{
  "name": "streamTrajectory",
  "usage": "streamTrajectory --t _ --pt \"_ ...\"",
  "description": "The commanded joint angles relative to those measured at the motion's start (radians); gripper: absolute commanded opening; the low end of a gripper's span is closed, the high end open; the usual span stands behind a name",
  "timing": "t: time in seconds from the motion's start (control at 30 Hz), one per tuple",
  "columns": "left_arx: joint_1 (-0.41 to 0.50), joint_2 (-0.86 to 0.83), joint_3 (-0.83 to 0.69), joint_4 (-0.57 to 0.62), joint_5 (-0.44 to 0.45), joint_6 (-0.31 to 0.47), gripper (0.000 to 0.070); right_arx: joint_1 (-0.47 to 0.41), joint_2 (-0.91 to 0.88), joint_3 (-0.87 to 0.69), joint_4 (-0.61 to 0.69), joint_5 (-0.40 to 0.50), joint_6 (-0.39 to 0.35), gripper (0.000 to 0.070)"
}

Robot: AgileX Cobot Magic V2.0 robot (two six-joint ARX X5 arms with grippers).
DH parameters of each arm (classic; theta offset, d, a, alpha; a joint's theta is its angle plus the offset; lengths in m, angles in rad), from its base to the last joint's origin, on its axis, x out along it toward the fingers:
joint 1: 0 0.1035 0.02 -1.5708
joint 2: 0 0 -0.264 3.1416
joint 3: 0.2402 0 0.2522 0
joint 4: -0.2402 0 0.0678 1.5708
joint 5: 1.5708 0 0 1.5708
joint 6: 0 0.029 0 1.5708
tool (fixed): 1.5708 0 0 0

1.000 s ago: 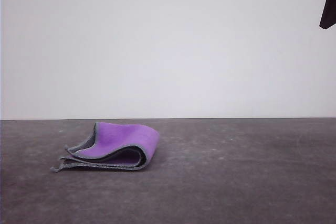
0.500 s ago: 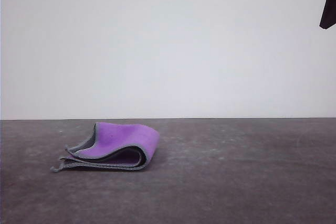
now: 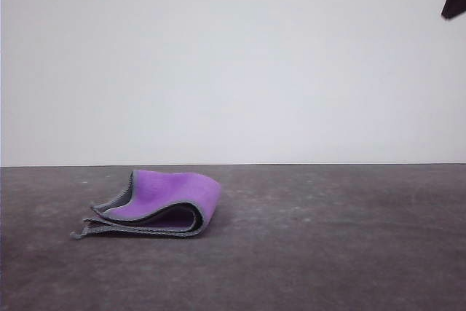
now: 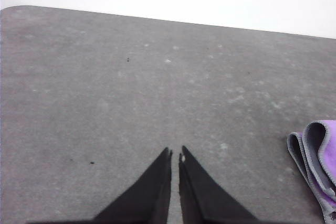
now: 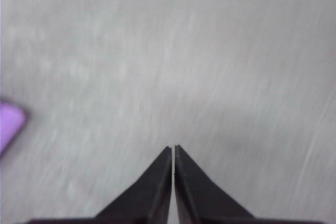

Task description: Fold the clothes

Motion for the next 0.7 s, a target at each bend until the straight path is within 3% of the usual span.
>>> streamTrajectory --t 0.0,0.27,0.5,0.67 --pt "-0.001 0.000 -0.018 -0.010 0.002 -0.005 0.0017 0.000 -0.070 -0.095 0.105 -0.003 0.028 0.0004" --pt "-0.001 0.000 -0.018 -0.010 0.002 -0.005 0.0017 -0.002 -0.500 -0.546 0.342 0.009 0.096 0.0004" --pt "-0.001 0.000 -0.018 -0.009 0.002 -0.005 0.0017 -0.002 -0.865 -0.814 0.345 0.060 0.097 0.0004" --pt "-0.001 0.000 -0.018 -0.009 0.002 -0.005 0.0017 -0.002 -1.009 -0.932 0.340 0.096 0.097 0.0004"
